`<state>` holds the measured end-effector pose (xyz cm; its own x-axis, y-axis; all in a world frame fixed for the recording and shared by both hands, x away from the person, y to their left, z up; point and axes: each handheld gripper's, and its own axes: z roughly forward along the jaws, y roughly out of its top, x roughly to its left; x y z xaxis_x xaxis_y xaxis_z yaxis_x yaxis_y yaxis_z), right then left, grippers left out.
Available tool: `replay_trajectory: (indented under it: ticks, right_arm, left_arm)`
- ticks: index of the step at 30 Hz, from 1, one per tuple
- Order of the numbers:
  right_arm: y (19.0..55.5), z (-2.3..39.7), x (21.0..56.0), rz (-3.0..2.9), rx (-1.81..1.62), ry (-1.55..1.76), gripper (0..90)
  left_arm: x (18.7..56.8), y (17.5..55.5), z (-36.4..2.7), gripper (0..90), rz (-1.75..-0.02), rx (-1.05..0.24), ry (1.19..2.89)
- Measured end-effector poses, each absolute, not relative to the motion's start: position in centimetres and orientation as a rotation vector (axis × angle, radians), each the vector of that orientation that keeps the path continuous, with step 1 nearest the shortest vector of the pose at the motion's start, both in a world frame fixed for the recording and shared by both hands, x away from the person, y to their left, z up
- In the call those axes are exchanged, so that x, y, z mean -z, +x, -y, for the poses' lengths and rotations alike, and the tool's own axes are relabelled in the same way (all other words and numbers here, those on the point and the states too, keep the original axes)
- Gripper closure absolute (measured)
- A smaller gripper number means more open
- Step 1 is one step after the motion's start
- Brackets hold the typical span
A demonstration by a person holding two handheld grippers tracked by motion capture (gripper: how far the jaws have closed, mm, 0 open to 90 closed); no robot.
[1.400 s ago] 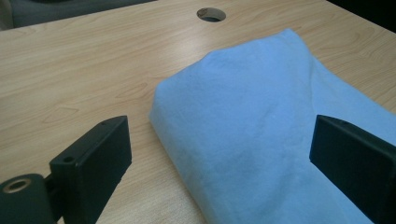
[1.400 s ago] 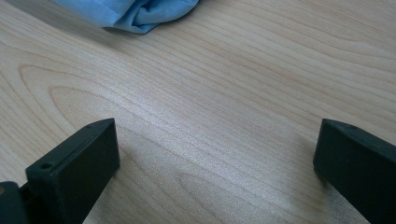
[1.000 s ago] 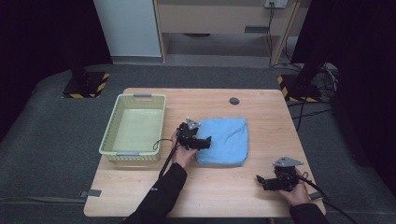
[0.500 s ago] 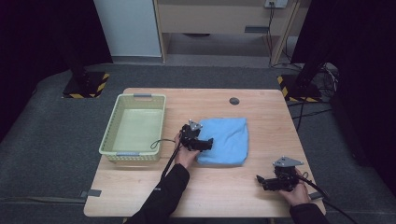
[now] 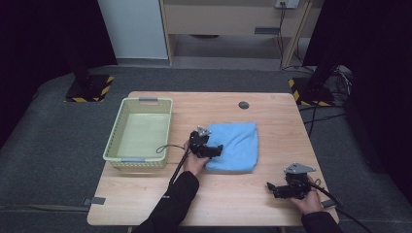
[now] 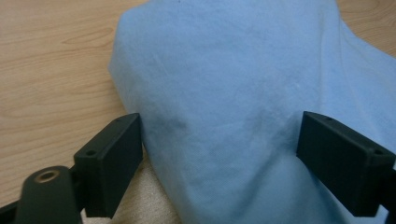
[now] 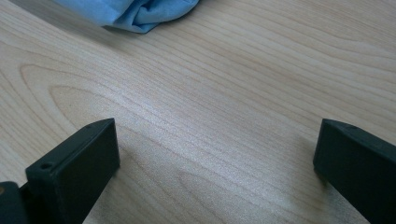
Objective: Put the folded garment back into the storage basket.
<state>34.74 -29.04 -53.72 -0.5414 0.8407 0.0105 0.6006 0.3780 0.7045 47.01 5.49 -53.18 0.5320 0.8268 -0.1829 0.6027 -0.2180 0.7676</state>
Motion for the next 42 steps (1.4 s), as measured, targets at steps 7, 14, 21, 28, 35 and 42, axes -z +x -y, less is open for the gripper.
replay_trajectory:
  ticks: [7, 14, 21, 28, 35, 42]
  right_arm:
    - [34.7, 29.0, 53.7, -2.294, -0.953, 1.257, 0.4]
    - [34.7, 29.0, 53.7, -2.293, -0.952, 1.257, 0.4]
    - [34.7, 29.0, 53.7, -2.294, -0.952, 1.257, 0.3]
    - [34.7, 29.0, 53.7, -2.295, -0.952, 1.255, 0.3]
    - [34.7, 29.1, 53.7, -2.296, -0.953, 1.255, 0.3]
    - [34.7, 29.1, 53.7, -2.296, -0.953, 1.254, 0.3]
  left_arm:
    - [53.4, 47.0, -5.5, 27.1, -1.167, -0.289, 1.926]
    - [53.1, 46.8, -5.2, 49.5, -1.192, -0.246, 1.920]
    - [52.2, 46.3, -4.5, 67.7, -1.196, -0.312, 1.962]
    - [51.5, 46.2, -4.4, 71.7, -1.186, -0.328, 1.939]
    - [49.2, 45.8, -4.3, 72.7, -1.133, -0.346, 1.910]
    - [46.8, 45.0, -4.6, 72.9, -1.082, -0.364, 1.888]
